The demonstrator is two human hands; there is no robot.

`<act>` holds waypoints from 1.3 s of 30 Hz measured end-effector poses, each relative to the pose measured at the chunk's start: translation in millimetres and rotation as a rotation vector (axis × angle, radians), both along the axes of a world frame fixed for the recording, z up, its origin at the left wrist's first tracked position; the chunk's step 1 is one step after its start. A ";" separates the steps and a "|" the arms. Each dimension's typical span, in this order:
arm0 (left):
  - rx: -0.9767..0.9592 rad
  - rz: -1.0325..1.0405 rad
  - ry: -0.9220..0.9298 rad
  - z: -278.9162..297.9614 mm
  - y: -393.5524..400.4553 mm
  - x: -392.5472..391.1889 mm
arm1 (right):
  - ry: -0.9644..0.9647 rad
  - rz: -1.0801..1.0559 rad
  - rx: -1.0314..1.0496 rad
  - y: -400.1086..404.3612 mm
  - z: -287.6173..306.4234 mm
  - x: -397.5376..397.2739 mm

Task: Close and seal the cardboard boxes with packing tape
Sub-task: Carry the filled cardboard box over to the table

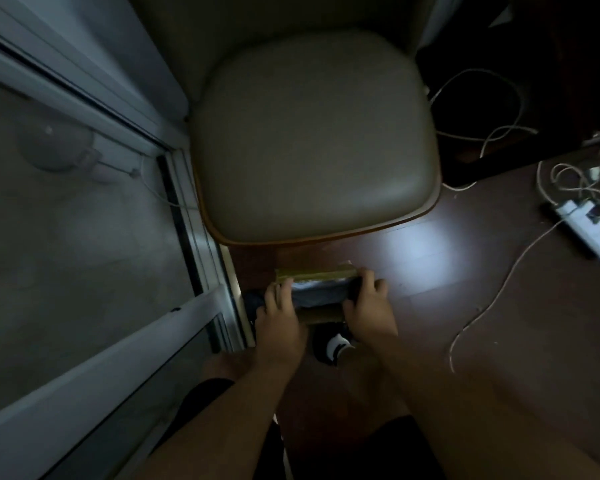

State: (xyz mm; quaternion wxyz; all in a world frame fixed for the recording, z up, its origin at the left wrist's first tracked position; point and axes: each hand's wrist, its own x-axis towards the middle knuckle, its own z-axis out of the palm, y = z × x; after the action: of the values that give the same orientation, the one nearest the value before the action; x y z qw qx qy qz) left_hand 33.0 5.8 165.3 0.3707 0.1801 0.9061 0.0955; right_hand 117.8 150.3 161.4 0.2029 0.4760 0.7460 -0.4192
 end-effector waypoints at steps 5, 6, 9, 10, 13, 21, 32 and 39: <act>0.071 -0.013 0.010 80.9 15.0 -17.7 | 0.069 -0.039 -0.006 19.6 82.7 -0.7; 0.081 -0.008 0.001 97.2 19.7 -20.9 | 0.090 -0.046 -0.004 23.9 97.8 -0.2; 0.085 0.015 -0.035 143.2 32.6 -29.7 | 0.147 -0.102 -0.047 35.5 139.0 3.5; 0.087 0.011 -0.045 156.8 36.3 -32.3 | 0.165 -0.125 -0.061 39.3 151.9 5.7; 0.121 -0.016 -0.065 191.8 42.5 -40.3 | 0.234 -0.168 -0.085 49.3 186.4 14.5; 0.246 -0.126 -0.063 265.6 49.7 -53.4 | 0.357 -0.370 -0.242 70.7 250.5 35.7; 0.347 -0.200 -0.154 299.0 121.3 -56.0 | 0.622 -0.709 -0.351 94.6 274.0 72.1; 0.349 -0.427 -0.349 288.1 188.5 -55.3 | 0.585 -0.908 -0.190 97.5 275.2 98.6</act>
State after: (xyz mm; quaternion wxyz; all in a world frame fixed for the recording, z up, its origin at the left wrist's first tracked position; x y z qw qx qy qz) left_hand -22.3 194.3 453.4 0.4954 0.4077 0.7408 0.1991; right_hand 216.4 247.9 436.5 -0.1723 0.5933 0.4498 -0.6450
